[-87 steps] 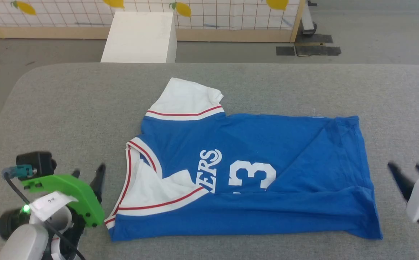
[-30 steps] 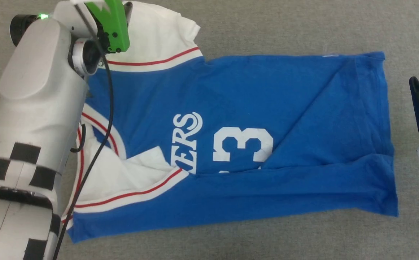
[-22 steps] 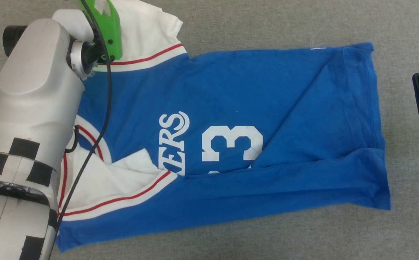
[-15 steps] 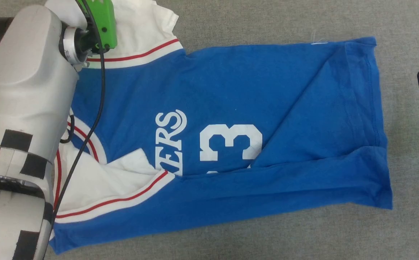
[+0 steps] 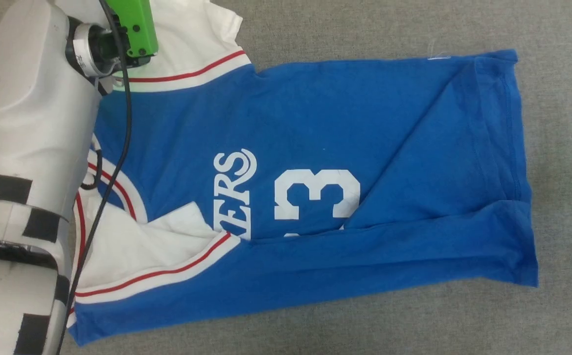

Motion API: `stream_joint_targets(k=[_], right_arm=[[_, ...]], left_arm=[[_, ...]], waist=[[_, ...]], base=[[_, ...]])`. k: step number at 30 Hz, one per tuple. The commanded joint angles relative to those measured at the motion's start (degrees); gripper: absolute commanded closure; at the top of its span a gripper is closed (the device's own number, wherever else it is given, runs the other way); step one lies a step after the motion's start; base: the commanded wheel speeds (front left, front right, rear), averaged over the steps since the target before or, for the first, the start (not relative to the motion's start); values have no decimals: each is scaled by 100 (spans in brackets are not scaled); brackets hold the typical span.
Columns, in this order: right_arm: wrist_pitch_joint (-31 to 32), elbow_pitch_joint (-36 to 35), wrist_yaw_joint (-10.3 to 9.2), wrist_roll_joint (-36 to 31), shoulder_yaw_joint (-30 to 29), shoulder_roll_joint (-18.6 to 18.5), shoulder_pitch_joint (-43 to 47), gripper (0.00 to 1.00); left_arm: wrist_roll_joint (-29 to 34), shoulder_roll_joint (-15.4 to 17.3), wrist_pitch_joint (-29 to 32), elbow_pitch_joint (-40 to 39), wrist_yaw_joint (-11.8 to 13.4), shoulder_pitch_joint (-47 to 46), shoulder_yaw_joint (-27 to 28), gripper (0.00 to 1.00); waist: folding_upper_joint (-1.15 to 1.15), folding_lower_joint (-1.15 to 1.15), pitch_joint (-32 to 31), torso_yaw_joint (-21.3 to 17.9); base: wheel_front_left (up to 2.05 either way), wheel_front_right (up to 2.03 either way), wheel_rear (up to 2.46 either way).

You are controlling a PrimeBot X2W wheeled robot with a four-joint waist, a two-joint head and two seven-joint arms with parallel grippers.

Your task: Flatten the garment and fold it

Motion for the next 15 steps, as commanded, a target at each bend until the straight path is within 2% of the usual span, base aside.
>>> stream_joint_targets(k=[1,7,13,15], right_arm=[[19,-64,-6,14,-18,-49,-150,0],[607,-243,-6,132,297,-353,-571,0],[2417,-3,-6,173,1107,-772,-1353,0],[3022,167,-6,153,1309,-779,-1650,0]], left_arm=[[-83,-87,21,17,-51,284,-23,100],[-179,-27,8,-296,-95,297,36,100],[-198,56,122,-683,-34,284,34,100],[-209,53,158,-840,-18,273,27,100]], waist=[[0,0,-78,44],[0,0,-232,87],[0,0,-183,164],[0,0,-130,215]], base=[[0,0,0],[0,0,0],[0,0,0],[0,0,0]])
